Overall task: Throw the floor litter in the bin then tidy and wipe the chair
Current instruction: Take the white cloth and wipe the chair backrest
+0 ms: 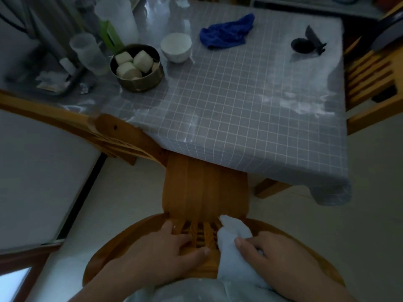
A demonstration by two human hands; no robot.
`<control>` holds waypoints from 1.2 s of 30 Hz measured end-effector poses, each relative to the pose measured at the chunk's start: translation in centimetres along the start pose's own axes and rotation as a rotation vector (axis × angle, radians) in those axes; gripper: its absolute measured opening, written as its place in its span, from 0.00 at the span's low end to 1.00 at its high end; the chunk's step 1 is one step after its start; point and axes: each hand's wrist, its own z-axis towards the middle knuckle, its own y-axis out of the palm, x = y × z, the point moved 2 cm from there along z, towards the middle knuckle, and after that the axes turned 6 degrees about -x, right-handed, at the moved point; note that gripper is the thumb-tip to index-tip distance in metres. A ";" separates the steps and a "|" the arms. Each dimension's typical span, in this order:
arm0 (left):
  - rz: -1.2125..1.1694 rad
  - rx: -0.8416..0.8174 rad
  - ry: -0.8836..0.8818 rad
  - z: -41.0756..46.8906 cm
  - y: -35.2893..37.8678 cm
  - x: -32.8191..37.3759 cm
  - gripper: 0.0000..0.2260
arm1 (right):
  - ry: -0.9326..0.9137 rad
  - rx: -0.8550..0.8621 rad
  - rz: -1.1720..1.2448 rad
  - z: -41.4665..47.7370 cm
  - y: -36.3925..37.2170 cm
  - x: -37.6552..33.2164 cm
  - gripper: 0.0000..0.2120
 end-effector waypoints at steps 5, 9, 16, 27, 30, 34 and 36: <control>0.009 -0.032 0.028 0.7 -2.9 -2.1 0.33 | 0.041 -0.008 -0.008 1.7 -0.9 -2.9 0.23; 0.026 -0.035 0.037 1.1 -4.6 -3.3 0.33 | 0.080 -0.019 0.029 2.8 -0.8 -4.1 0.22; 0.011 0.000 0.011 1.4 -4.2 -4.1 0.38 | 0.093 0.039 0.074 3.5 0.9 -3.8 0.27; 0.067 0.061 0.003 2.0 -6.7 -5.5 0.34 | 0.167 0.112 0.147 5.1 1.8 -5.5 0.26; 0.101 0.082 0.010 2.8 -8.2 -5.9 0.33 | 0.166 0.117 0.157 5.9 1.2 -5.9 0.25; 0.166 0.091 0.052 3.8 -9.9 -5.4 0.32 | 0.194 0.141 0.146 6.5 0.2 -5.9 0.26; 0.154 0.098 0.067 4.2 -10.5 -5.3 0.31 | 0.201 0.143 0.135 6.9 -0.3 -5.8 0.27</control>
